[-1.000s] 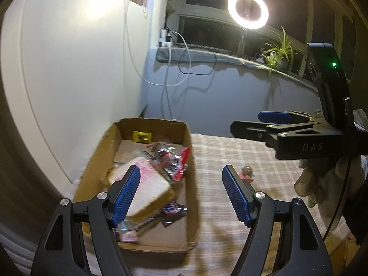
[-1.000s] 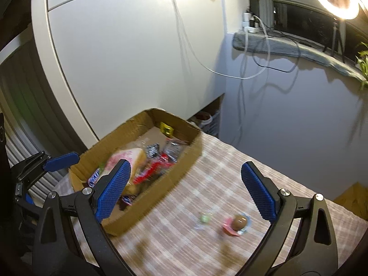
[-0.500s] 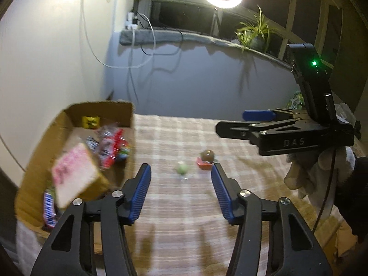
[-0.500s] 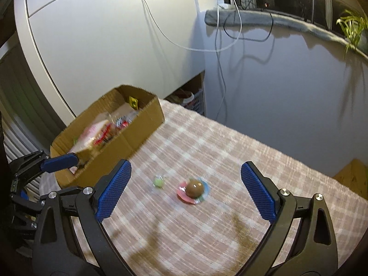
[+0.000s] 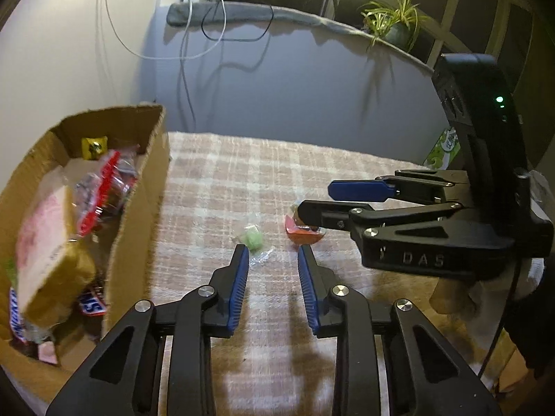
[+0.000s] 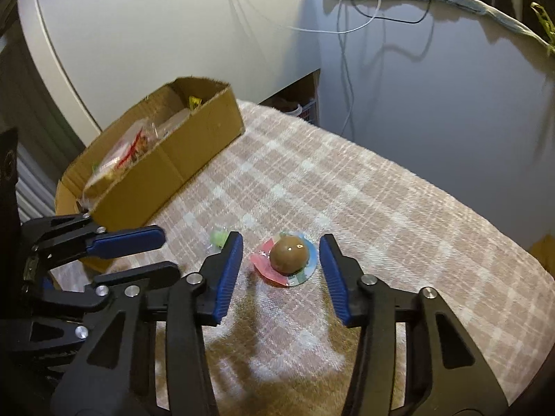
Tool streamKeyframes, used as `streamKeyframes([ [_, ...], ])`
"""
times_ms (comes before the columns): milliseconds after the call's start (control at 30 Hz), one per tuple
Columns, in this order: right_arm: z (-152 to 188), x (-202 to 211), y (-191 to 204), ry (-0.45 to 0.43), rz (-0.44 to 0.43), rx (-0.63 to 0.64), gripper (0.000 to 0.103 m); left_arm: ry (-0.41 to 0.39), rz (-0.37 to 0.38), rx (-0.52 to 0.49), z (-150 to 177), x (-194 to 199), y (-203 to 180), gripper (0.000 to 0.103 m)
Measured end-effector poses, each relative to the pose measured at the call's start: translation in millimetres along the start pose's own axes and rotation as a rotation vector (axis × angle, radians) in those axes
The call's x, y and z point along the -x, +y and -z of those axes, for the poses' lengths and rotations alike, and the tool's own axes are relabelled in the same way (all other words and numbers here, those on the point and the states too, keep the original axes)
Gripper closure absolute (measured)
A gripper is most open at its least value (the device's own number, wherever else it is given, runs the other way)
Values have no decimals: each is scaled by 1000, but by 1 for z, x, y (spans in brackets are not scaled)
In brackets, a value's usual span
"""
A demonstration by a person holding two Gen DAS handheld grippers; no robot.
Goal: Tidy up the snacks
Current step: 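Grasp the small green candy with the left tool while the right tool grasps the chocolate egg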
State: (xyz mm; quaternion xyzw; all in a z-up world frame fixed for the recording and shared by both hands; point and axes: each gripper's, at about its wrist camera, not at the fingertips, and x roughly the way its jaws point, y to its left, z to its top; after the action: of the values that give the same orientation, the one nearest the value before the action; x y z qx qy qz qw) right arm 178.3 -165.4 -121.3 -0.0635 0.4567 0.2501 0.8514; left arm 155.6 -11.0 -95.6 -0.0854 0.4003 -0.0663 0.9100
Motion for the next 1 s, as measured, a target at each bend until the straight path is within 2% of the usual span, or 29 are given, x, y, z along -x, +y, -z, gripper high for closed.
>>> streamKeyframes([
  [300,0,-17,1,29,23,43,60,16,-21,0,-2,-18,2,76],
  [433,-1,-23,3,40,32,63,67,20,-29,-2,-6,-25,4,76],
  [500,0,-25,3,47,33,72,74,23,-36,-5,-7,-28,5,76],
  [767,4,-24,7,48,50,107,75,46,-38,-7,-8,-38,4,89],
  [1000,11,-16,8,25,56,95,76,34,-52,-13,-6,-34,2,89],
])
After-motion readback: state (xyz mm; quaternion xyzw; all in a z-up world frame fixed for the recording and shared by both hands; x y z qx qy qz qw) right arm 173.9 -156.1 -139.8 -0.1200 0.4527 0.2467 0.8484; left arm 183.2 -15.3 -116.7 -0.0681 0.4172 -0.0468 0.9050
